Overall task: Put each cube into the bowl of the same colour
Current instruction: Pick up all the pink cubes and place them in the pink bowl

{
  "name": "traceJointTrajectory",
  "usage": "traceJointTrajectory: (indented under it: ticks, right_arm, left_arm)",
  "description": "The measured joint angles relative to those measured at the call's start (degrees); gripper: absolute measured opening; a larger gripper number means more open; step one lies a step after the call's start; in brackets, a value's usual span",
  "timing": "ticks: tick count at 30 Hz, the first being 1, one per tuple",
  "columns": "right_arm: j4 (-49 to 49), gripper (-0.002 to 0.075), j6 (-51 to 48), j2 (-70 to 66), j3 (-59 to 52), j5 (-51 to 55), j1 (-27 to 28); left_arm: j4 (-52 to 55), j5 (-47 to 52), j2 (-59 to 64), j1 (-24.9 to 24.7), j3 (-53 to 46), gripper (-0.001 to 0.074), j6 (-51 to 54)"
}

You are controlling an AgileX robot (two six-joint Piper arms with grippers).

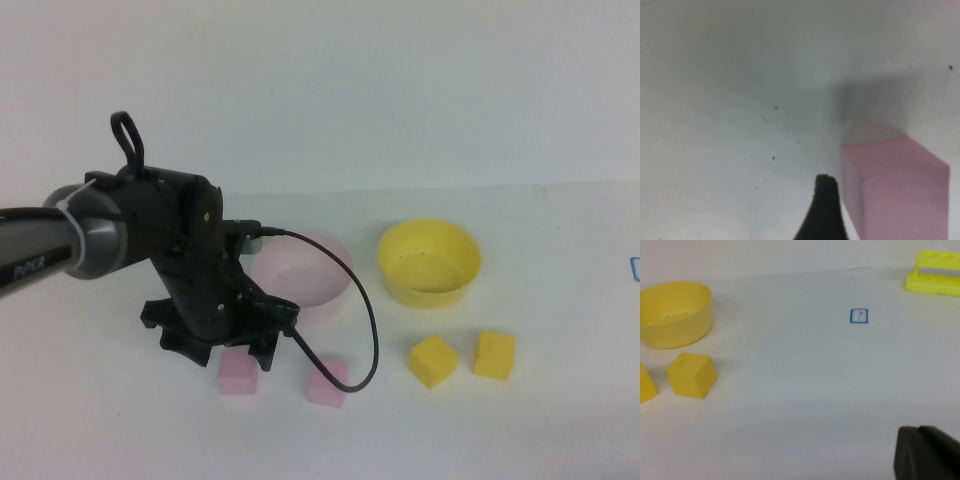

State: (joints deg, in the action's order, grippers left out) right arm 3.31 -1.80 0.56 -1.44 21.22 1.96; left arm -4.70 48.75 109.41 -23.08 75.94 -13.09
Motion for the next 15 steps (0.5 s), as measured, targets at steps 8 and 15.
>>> traceJointTrajectory:
  ticks: [8,15]
  right_arm:
    - [0.0,-0.0001,0.0,0.0,0.0,0.0,0.0]
    - [0.0,-0.0001,0.0,0.0,0.0,0.0,0.0]
  left_arm:
    - [0.3,-0.7,1.6,0.0,0.0,0.0340,2.4]
    - [-0.3,0.0,1.2,0.0,0.7,0.0226,3.3]
